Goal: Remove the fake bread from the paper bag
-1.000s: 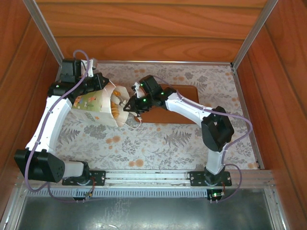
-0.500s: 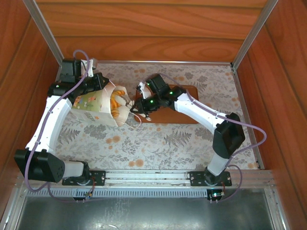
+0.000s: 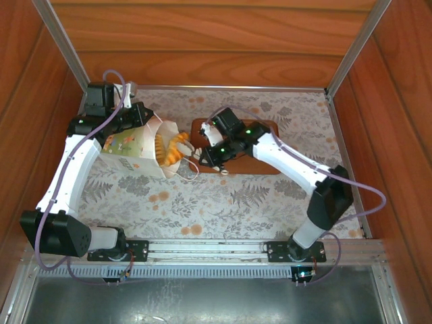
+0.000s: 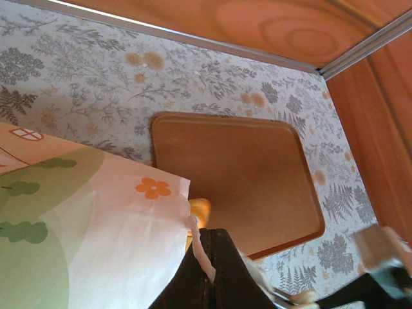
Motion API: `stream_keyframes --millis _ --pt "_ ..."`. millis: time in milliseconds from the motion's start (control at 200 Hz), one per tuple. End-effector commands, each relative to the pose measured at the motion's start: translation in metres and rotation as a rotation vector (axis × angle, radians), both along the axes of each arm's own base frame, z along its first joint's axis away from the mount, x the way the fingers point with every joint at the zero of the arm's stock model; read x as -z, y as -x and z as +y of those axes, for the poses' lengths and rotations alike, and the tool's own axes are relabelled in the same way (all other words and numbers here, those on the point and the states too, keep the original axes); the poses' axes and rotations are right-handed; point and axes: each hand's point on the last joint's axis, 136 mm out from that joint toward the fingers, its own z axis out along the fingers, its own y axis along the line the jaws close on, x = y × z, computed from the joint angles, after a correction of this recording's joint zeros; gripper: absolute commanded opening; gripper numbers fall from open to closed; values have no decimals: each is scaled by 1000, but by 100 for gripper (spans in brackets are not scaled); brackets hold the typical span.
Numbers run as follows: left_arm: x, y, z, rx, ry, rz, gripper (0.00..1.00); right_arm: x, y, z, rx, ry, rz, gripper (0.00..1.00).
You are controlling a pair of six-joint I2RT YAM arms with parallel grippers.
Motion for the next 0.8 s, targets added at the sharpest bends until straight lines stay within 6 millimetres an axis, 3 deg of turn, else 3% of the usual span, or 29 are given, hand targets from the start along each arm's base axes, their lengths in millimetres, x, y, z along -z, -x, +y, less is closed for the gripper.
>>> stream_keyframes --millis 0,135,270,450,610,800 --pt "-8 -5 2 -13 4 -36 0 -15 6 -33 -5 69 -93 20" --pt "-8 -7 2 -17 5 -38 0 -7 7 -74 50 226 -141 20" --pt "-8 -7 3 -16 -2 -47 0 1 -8 -122 138 379 -133 20" --pt "-5 -5 2 -2 -1 -45 0 19 -24 -160 166 496 -28 22" --pt "-4 -4 -2 18 14 -40 0 39 -36 -174 108 617 49 22" --pt "-5 -3 -2 18 13 -47 0 40 -55 -172 109 667 51 33"
